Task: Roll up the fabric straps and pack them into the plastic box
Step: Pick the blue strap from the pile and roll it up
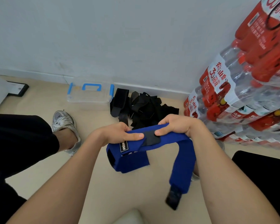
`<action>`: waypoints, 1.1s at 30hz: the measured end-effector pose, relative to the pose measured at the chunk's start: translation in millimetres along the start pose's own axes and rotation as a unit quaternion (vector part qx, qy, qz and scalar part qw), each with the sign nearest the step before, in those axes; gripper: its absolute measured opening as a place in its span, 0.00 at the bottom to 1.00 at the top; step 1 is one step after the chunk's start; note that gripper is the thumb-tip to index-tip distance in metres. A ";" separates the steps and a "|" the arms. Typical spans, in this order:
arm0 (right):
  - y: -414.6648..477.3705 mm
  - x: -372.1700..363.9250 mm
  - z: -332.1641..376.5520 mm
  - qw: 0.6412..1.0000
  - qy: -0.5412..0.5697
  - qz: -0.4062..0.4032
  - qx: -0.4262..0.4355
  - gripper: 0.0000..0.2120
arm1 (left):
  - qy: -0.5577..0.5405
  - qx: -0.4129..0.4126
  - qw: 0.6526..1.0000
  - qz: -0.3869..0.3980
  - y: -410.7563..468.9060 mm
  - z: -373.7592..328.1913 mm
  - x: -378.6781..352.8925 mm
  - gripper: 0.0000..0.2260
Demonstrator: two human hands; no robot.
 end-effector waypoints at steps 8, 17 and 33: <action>24.5 -27.2 -3.7 0.989 -0.136 -0.047 -0.020 0.04 | -0.122 -0.029 0.987 0.100 -15.4 -6.4 -12.9 0.23; 35.2 -93.7 2.6 0.993 -0.044 0.108 -0.032 0.14 | -0.324 -0.081 0.943 -0.008 -31.8 -24.7 16.8 0.08; -0.5 -48.9 59.7 0.985 0.118 0.073 0.102 0.19 | -0.315 -0.211 0.922 -0.079 -30.4 -59.0 39.0 0.15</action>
Point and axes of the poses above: each hand's wrist, its own y-axis towards the middle knuckle, its own x-axis out of the back of the hand, z = x × y, the point moved 10 cm from there along y, towards the middle knuckle, and after that the axes turned 4 degrees about z, right-handed, at the moved point
